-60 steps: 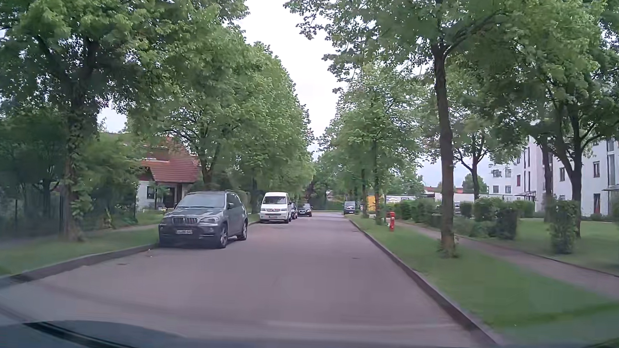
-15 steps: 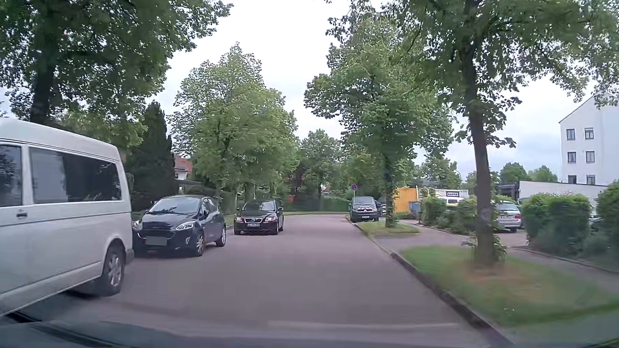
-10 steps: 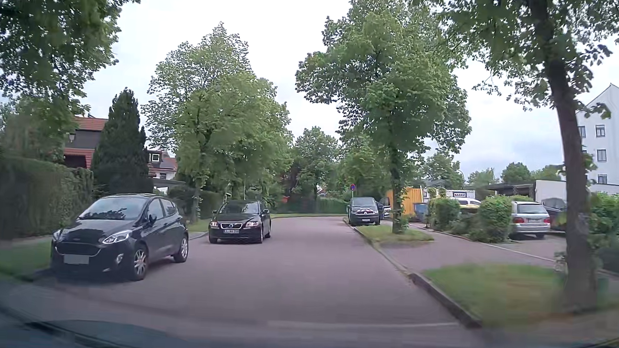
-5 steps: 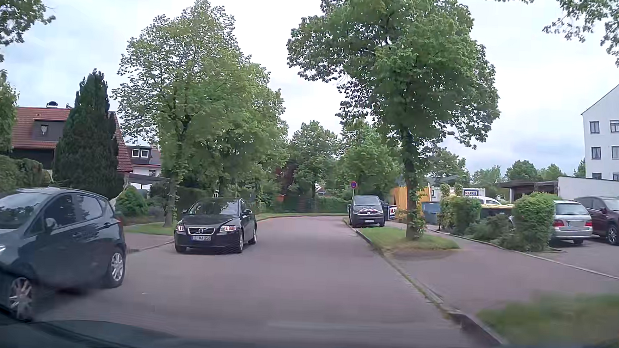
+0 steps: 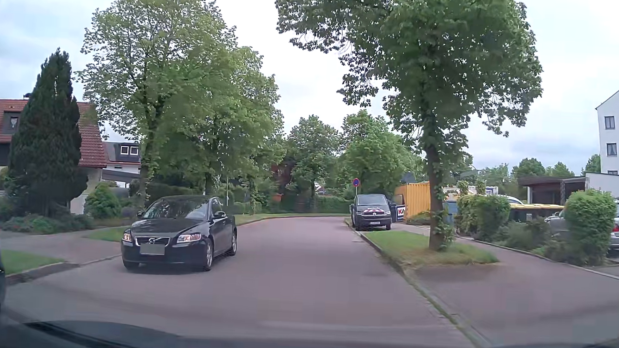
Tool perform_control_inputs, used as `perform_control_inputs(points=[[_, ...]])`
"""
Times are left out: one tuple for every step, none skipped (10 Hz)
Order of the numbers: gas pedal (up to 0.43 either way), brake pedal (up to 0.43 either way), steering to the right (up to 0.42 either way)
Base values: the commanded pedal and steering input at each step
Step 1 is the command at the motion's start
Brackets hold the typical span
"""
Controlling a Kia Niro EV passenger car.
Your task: Follow the waypoints while adhering to traffic rules and regulations
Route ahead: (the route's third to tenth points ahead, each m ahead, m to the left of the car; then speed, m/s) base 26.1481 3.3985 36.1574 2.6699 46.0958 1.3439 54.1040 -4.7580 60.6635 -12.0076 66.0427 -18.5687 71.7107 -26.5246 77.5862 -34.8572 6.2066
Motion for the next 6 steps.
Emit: perform_control_inputs(points=[[0.087, 0.0, -0.005], [0.087, 0.0, -0.006], [0.087, 0.0, -0.008], [0.087, 0.0, -0.01], [0.087, 0.0, -0.011], [0.087, 0.0, -0.015]])
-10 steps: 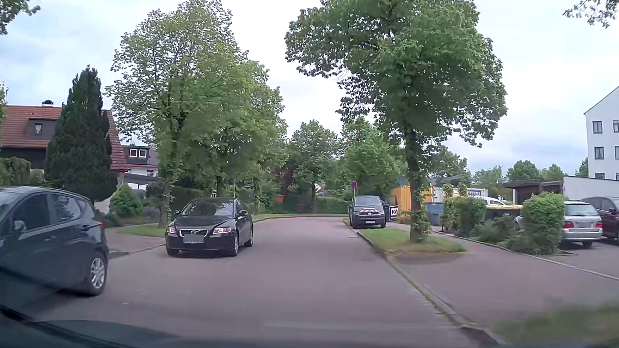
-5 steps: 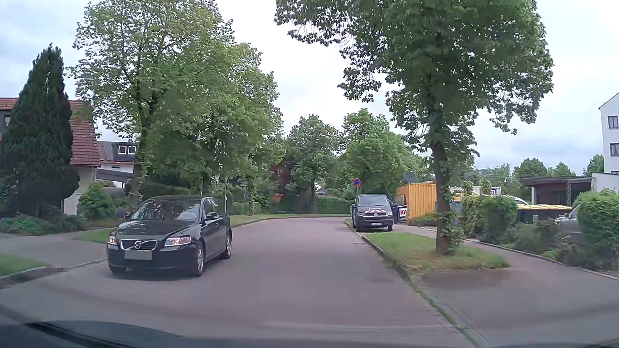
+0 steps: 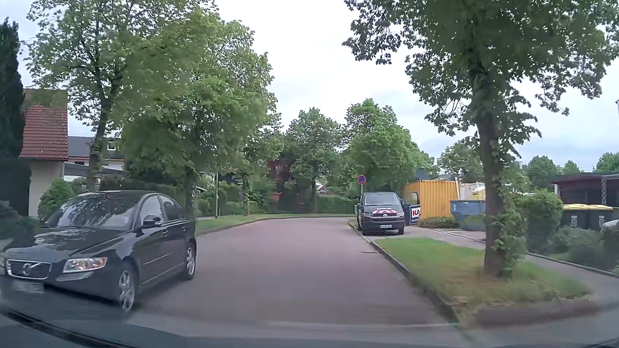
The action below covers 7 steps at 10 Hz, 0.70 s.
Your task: Follow the waypoints while adhering to traffic rules and regulations
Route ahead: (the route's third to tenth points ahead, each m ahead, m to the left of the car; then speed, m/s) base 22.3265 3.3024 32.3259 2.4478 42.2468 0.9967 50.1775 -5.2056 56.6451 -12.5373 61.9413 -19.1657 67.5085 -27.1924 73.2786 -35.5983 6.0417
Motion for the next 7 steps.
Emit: perform_control_inputs(points=[[0.087, 0.0, -0.02], [0.087, 0.0, -0.023], [0.098, 0.0, -0.024], [0.098, 0.0, -0.024], [0.118, 0.0, -0.024], [0.118, 0.0, -0.024], [0.118, 0.0, -0.024]])
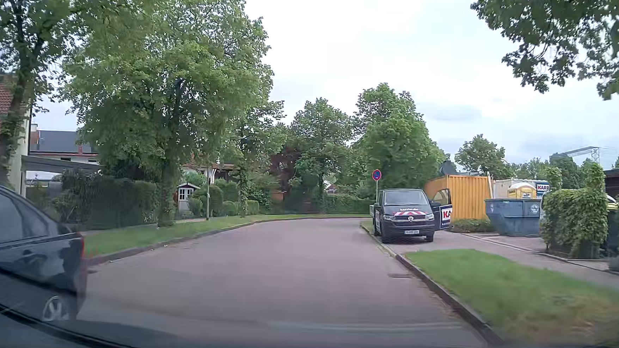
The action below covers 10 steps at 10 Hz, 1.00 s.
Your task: Follow the waypoints while adhering to traffic rules and regulations
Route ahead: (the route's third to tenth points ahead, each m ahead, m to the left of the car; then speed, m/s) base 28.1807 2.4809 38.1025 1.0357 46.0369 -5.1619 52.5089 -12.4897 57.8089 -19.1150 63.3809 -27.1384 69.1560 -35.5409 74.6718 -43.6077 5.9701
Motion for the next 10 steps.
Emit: perform_control_inputs(points=[[0.13, 0.0, -0.024], [0.13, 0.0, -0.024], [0.118, 0.0, -0.025], [0.118, 0.0, -0.024], [0.118, 0.0, -0.025], [0.118, 0.0, -0.025], [0.118, 0.0, -0.025], [0.118, 0.0, -0.024], [0.118, 0.0, -0.024], [0.118, 0.0, -0.023]])
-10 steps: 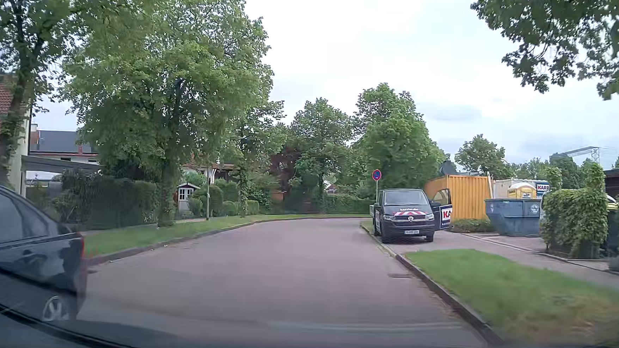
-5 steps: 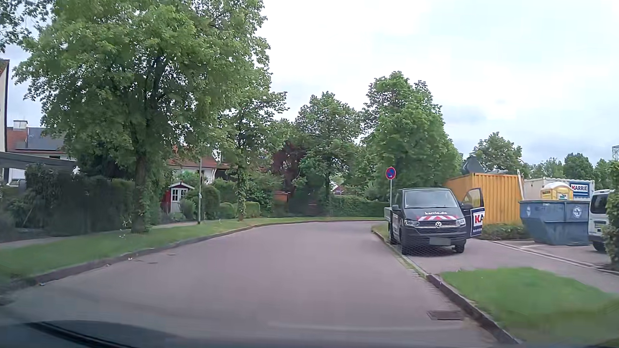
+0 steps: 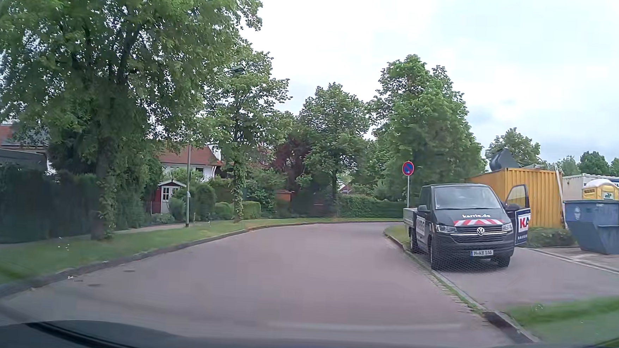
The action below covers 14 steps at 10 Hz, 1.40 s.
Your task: Follow the waypoints while adhering to traffic rules and regulations
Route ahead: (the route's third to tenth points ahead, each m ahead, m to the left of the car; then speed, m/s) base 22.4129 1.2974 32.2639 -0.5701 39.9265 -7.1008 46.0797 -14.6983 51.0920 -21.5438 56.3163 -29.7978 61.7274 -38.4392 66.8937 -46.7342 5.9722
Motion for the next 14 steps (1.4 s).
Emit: perform_control_inputs(points=[[0.118, 0.0, -0.021], [0.118, 0.0, -0.019], [0.118, 0.0, -0.018], [0.118, 0.0, -0.018], [0.118, 0.0, -0.018], [0.118, 0.0, -0.018], [0.118, 0.0, -0.016], [0.118, 0.0, -0.011], [0.118, 0.0, -0.006], [0.118, 0.0, -0.004], [0.118, 0.0, 0.0], [0.118, 0.0, 0.003], [0.11, 0.0, 0.009], [0.11, 0.0, 0.014]])
